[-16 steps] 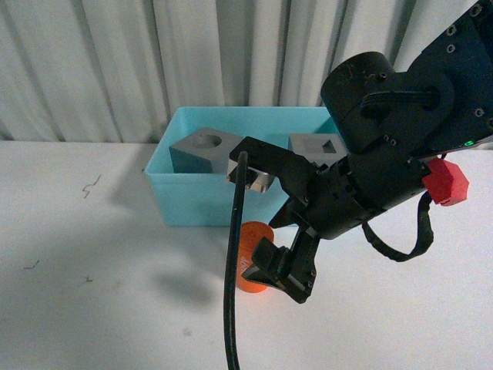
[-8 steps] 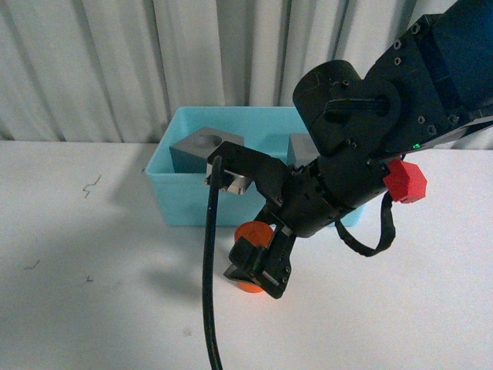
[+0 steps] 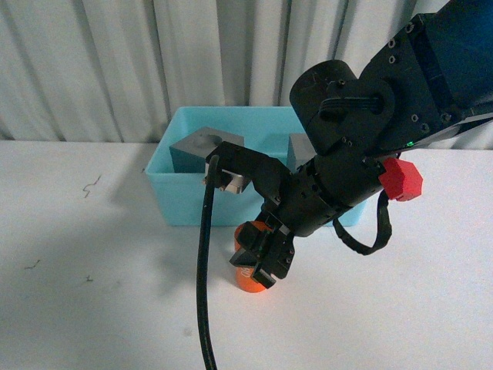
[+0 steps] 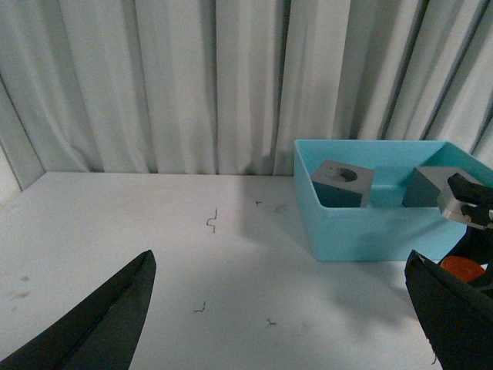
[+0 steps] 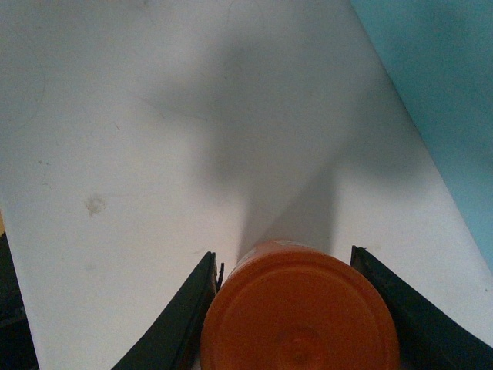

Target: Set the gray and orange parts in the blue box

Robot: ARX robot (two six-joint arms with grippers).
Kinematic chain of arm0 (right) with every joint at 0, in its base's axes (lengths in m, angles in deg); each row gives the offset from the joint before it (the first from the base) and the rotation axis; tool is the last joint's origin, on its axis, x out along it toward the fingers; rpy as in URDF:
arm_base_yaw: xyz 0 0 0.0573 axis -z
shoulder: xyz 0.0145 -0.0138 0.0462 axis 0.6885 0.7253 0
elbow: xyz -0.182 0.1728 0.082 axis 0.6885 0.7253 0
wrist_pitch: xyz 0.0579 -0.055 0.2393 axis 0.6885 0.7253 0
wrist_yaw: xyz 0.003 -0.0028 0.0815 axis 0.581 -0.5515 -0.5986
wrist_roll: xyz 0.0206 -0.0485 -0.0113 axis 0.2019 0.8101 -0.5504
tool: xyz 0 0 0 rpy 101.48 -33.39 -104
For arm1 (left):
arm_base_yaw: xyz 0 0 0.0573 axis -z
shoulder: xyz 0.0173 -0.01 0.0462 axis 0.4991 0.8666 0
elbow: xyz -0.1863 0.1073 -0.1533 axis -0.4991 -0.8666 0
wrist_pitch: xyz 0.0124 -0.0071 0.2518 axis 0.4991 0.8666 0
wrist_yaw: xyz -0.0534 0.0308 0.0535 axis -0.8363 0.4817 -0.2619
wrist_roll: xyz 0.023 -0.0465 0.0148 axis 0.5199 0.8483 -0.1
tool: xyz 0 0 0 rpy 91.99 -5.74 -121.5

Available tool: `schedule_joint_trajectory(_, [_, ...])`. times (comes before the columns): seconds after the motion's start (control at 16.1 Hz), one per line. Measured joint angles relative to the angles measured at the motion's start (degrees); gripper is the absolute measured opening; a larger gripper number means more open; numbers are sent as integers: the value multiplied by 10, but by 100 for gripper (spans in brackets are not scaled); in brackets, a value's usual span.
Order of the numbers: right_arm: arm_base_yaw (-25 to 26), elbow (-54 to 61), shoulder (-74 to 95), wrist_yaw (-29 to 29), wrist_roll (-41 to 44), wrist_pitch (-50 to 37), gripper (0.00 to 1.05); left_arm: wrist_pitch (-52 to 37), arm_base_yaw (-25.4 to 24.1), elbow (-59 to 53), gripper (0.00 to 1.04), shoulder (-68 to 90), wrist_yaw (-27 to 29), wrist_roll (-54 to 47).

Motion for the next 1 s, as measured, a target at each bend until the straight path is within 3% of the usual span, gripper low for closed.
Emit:
schedule_joint_trajectory(0.25, [18,80,-89,-11,-48,-49,47,0,0,0,98,0,0,0])
schedule_joint_trajectory(0.44, [81,124,-262,-27,-127,-118,47,0,0,0,98,0,0,0])
schedule_joint_trajectory(0.69, [170,53,-271,-5,-148,-132,47,0,0,0,98,0,0,0])
schedule_joint_trajectory(1.0, [152,-86,-116,2,-214,-154,47,0,0,0,98,0,0,0])
